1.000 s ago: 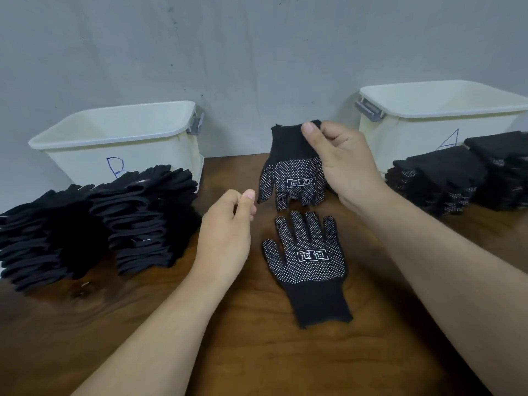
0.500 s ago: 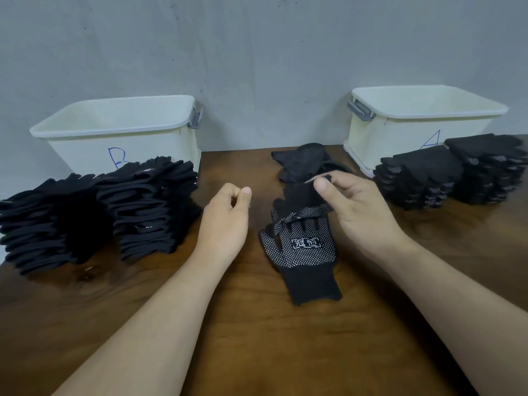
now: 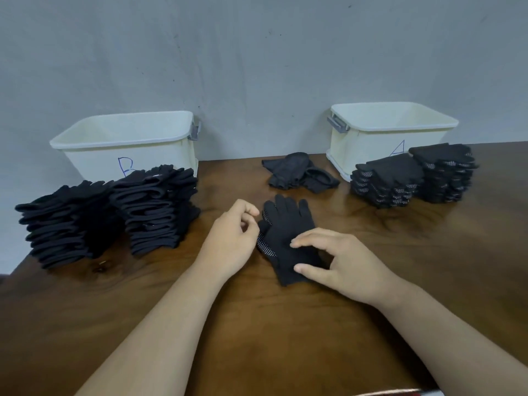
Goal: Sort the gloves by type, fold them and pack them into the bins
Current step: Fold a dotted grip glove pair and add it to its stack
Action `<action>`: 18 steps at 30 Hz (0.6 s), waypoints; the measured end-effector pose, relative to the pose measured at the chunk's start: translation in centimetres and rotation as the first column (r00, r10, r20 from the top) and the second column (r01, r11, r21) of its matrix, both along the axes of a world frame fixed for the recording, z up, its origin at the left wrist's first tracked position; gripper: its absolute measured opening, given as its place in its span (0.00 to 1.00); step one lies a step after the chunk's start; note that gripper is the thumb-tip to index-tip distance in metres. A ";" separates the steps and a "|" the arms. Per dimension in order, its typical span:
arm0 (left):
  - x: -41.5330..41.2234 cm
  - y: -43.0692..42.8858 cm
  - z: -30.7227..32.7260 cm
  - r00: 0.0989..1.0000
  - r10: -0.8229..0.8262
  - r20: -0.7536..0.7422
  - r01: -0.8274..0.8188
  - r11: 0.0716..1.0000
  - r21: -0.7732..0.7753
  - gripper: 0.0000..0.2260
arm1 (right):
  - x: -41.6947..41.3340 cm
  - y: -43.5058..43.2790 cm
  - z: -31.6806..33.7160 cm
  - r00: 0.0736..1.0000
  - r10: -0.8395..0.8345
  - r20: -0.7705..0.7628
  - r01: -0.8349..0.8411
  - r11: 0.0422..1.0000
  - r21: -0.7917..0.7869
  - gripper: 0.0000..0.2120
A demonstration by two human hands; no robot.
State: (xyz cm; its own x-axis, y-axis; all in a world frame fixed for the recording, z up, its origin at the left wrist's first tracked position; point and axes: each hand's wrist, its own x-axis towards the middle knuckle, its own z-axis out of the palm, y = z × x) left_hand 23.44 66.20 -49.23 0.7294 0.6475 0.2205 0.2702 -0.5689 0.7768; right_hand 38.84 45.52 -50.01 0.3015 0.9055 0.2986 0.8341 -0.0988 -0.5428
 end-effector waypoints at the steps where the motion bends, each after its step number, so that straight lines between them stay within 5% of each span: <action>1: -0.4 -0.4 -0.2 1.000 -0.017 -0.022 0.017 1.000 0.017 0.09 | -0.1 0.1 -0.2 0.997 0.005 0.073 -0.004 1.000 -0.014 0.18; 7: -0.7 -0.7 -0.8 0.991 0.126 -0.039 -0.121 0.986 0.116 0.04 | -0.1 0.8 -0.6 0.955 0.030 0.295 -0.015 0.999 -0.053 0.17; 11: 1.4 0.3 -0.4 0.976 0.168 -0.139 -0.150 0.980 0.132 0.09 | -0.2 0.8 -0.5 0.953 0.031 0.300 -0.021 0.999 -0.035 0.13; 18: 2.3 1.6 -1.0 0.978 0.194 -0.078 -0.186 0.977 0.099 0.08 | -0.4 0.8 -0.1 0.958 -0.030 0.284 0.040 0.999 -0.031 0.14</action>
State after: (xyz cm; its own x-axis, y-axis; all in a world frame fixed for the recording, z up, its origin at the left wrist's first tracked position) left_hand 25.74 67.77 -50.25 0.6136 0.7566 0.2261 0.4443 -0.5675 0.6932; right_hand 38.43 46.33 -50.16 0.2408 0.9078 0.3434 0.9489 -0.1459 -0.2798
